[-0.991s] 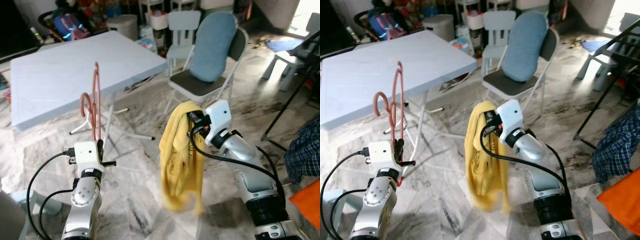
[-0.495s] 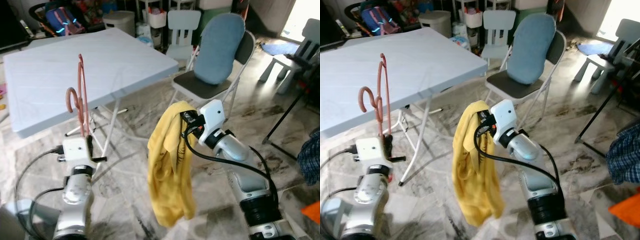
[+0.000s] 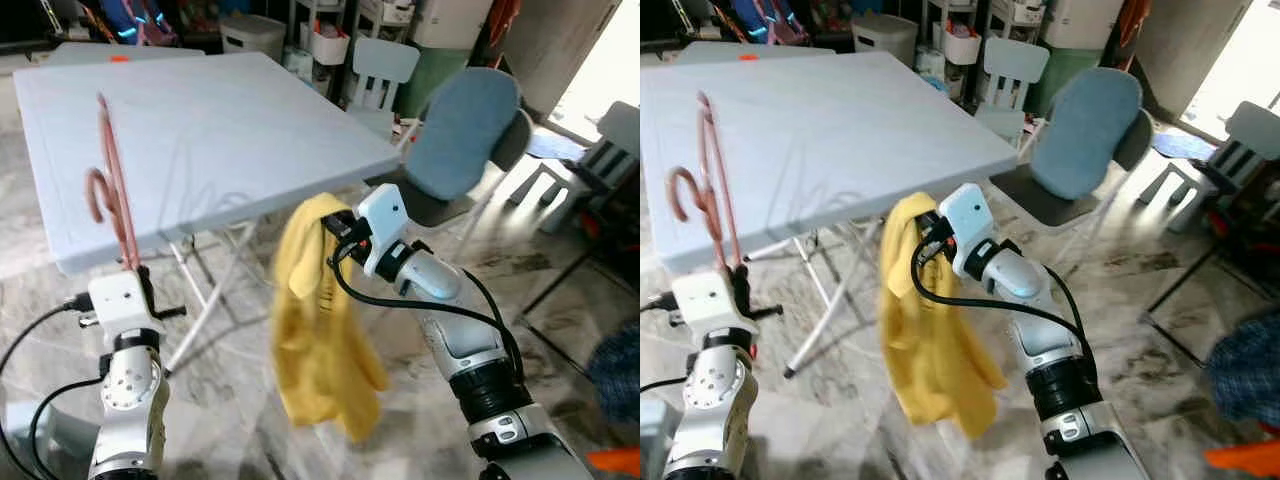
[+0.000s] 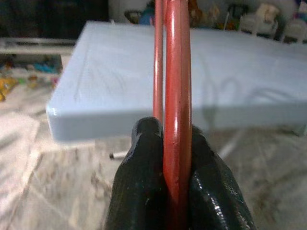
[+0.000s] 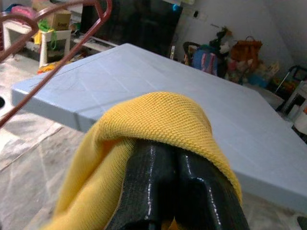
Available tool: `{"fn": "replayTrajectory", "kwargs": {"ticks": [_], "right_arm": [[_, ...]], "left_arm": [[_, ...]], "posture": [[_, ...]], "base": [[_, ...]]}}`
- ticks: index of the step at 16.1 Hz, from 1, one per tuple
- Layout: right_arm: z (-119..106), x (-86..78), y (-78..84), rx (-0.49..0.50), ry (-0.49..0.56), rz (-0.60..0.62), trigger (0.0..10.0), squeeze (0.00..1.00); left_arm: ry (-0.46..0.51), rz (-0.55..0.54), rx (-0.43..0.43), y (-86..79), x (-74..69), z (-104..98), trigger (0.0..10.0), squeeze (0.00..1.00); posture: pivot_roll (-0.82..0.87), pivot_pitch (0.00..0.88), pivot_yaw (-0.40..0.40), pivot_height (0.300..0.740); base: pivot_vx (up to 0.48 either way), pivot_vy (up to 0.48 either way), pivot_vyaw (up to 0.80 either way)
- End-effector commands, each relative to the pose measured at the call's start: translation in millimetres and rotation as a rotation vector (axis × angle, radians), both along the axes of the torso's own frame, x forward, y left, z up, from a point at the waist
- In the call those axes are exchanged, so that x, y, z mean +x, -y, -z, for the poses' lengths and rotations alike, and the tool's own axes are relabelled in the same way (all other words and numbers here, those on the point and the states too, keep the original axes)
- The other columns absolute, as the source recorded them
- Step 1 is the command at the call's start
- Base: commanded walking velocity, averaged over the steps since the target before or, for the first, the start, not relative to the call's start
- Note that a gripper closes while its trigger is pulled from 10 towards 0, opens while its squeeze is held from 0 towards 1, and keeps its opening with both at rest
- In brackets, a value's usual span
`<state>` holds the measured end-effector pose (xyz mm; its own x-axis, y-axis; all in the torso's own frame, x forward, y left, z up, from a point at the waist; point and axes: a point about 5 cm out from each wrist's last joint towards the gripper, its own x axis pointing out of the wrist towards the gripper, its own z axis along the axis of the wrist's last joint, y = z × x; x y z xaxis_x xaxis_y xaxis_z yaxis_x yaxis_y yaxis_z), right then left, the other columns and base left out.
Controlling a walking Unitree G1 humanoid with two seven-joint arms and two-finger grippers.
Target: Hang hanger
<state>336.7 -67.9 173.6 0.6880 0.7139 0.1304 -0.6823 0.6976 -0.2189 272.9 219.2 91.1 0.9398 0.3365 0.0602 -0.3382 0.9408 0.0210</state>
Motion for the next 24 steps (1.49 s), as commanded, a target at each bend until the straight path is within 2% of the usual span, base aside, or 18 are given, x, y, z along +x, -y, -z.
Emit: {"fn": "replayTrajectory", "kwargs": {"ticks": [1, 3, 5, 9, 11, 16, 17, 21, 24], "right_arm": [[-0.9, 3.4, 9.3, -0.001, 0.019, 0.04, 0.0, 0.0], [-0.5, 2.7, 6.9, 0.017, 0.036, 0.051, 0.0, 0.0], [2.3, 6.0, 10.0, 0.047, 0.024, 0.137, 0.0, 0.0], [1.6, 10.9, 24.5, 0.118, 0.024, 0.252, 0.0, 0.0], [5.1, 12.9, 30.0, 0.144, -0.009, 0.3, 0.0, 0.0], [9.3, 17.3, 33.5, 0.179, -0.024, 0.356, 0.0, 0.0], [9.8, 18.5, 32.2, 0.184, -0.029, 0.36, 10.0, 0.0], [10.8, 18.6, 32.3, 0.17, -0.032, 0.355, 10.0, 0.0], [11.4, 18.3, 36.4, 0.164, -0.029, 0.355, 10.0, 0.0]], "left_arm": [[0.016, 0.014, -0.003, 5.6, 2.0, -4.9, 10.0, 0.0], [0.009, 0.023, 0.008, 5.0, 0.8, -4.5, 10.0, 0.0], [-0.023, 0.048, 0.015, 10.3, 4.0, -0.7, 10.0, 0.0], [-0.019, 0.115, 0.036, 20.7, 12.2, -5.0, 10.0, 0.0], [-0.024, 0.131, 0.024, 23.4, 14.7, -4.8, 10.0, 0.0], [-0.026, 0.155, 0.024, 24.0, 19.3, -9.8, 10.0, 0.0], [-0.028, 0.156, 0.03, 21.9, 18.5, -10.7, 10.0, 0.0], [-0.04, 0.12, 0.0, 15.5, 14.5, -6.9, 10.0, 0.0], [-0.026, 0.136, -0.013, 19.3, 12.4, -6.8, 10.0, 0.0]], "posture": [[-0.05, 0.0, -0.104, 0.74], [-0.05, 0.0, -0.086, 0.74], [-0.06, 0.0, -0.067, 0.74], [-0.1, 0.0, -0.024, 0.74], [-0.1, 0.0, -0.008, 0.74], [-0.06, 0.0, 0.042, 0.74], [-0.05, 0.0, 0.048, 0.74], [-0.06, 0.0, 0.033, 0.74], [-0.07, 0.0, 0.017, 0.74]], "base": [[0.334, 0.345, 0.0], [0.354, 0.311, 0.0], [0.176, 0.0, 0.59], [0.0, 0.0, 0.0], [0.0, 0.0, 0.0], [0.0, 0.0, -0.31], [0.0, 0.0, 0.0], [0.0, 0.0, 0.0], [0.18, 0.0, 0.0]]}}
